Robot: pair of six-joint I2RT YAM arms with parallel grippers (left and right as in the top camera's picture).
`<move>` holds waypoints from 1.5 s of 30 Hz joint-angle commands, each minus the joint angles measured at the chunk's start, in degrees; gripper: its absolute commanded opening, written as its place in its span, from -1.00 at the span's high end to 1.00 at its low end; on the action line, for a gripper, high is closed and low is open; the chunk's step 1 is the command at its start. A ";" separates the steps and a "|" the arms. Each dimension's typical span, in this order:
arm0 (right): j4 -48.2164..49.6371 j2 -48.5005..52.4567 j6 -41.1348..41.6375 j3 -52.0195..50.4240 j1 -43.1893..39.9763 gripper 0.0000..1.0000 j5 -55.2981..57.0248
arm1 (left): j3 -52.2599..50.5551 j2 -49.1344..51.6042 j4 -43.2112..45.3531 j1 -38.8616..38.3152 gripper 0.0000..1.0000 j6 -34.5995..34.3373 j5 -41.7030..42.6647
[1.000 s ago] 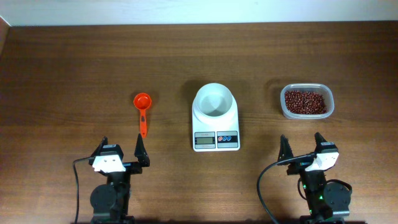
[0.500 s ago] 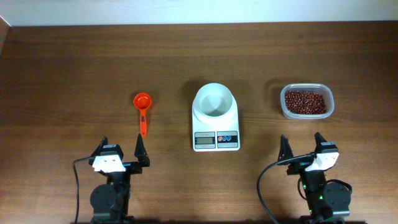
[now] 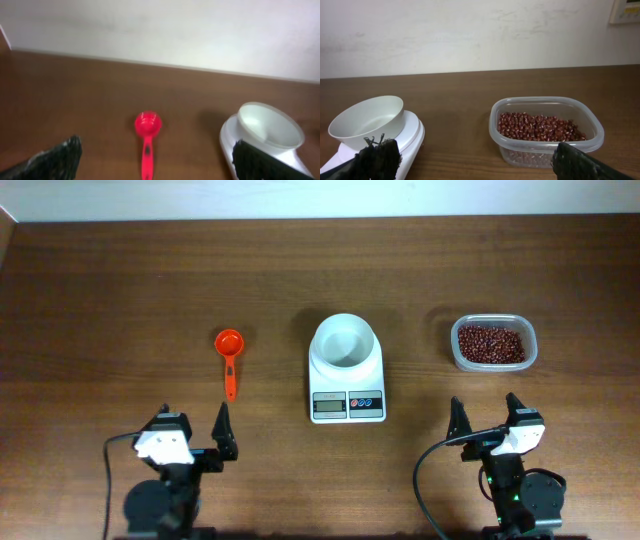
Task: Scoop item into bowl and weigh 50g on scale
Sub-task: 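Reach the left gripper down to the red scoop handle and grasp it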
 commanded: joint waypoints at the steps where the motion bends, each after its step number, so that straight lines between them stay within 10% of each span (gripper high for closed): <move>1: -0.26 -0.59 0.17 -0.31 0.35 -0.98 0.26 | 16.33 9.75 -9.09 -0.28 -0.98 0.50 3.96; 7: -0.26 -0.59 0.17 -0.31 0.35 -0.97 0.26 | 45.59 37.18 -30.88 -0.28 -0.98 0.50 6.34; 17: -0.26 -0.59 0.17 -0.31 0.35 -0.97 0.26 | 47.84 53.20 -33.68 -0.28 -0.92 0.48 6.34; 19: -0.26 -0.59 0.17 -0.31 0.35 -0.97 0.26 | 47.74 55.56 -34.18 -0.28 0.89 0.48 6.34; 20: -0.26 -0.59 0.17 -0.31 0.35 -0.98 0.26 | 47.71 56.89 -34.40 -0.28 1.00 0.46 6.34; 28: -0.26 -0.59 0.17 -0.31 0.35 -0.98 0.26 | 47.69 74.82 -34.32 -0.28 0.87 -0.37 4.92; 34: -0.26 -0.59 0.17 -0.31 0.35 -0.97 0.26 | 47.69 90.40 -28.83 -0.33 -0.14 -0.39 4.57; 45: -0.26 -0.59 0.17 -0.31 0.35 -0.97 0.26 | 47.67 99.78 -17.09 -3.78 -0.81 -0.35 -2.78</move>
